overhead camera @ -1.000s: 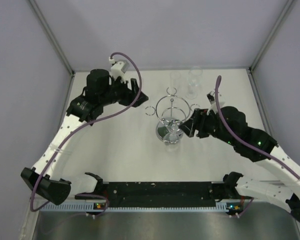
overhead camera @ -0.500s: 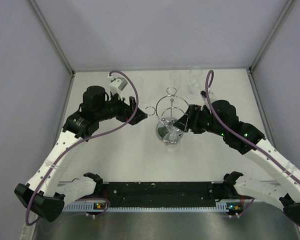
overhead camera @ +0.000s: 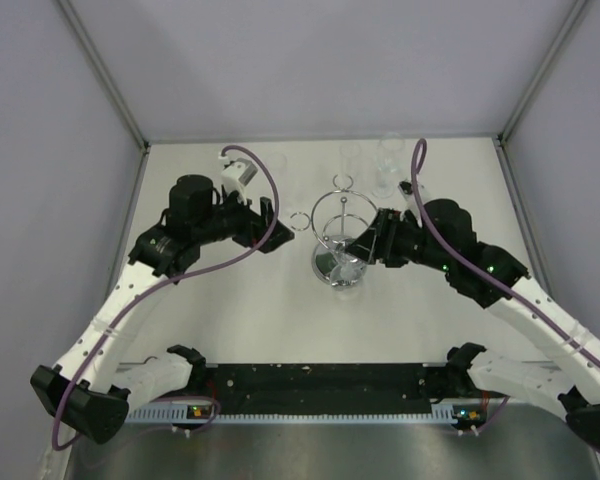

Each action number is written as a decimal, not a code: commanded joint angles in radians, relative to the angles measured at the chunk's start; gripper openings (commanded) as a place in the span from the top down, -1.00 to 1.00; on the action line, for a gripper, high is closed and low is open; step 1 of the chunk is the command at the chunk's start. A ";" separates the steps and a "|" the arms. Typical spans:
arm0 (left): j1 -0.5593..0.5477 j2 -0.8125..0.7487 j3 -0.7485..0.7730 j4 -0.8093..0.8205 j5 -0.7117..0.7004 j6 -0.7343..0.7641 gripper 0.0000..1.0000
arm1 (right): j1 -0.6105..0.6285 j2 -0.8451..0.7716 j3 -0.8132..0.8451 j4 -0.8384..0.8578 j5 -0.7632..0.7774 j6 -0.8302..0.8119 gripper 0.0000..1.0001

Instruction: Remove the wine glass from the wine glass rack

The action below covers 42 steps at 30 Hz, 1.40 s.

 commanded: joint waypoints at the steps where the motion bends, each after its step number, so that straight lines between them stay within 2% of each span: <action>1: 0.000 -0.014 -0.012 0.053 0.001 0.016 -0.96 | -0.010 -0.031 0.029 0.040 -0.020 0.010 -0.15; 16: 0.000 -0.017 -0.029 0.062 -0.020 0.018 -0.96 | -0.010 -0.057 0.035 0.040 -0.042 0.018 -0.07; 25: 0.000 -0.018 -0.032 0.060 -0.032 0.023 -0.96 | -0.008 -0.055 0.009 0.103 -0.068 0.058 0.09; 37: 0.000 -0.025 -0.041 0.062 -0.028 0.023 -0.96 | -0.010 -0.041 -0.041 0.173 -0.074 0.098 0.11; 42: 0.000 -0.026 -0.042 0.063 -0.029 0.023 -0.96 | -0.010 -0.037 -0.054 0.189 -0.062 0.113 0.18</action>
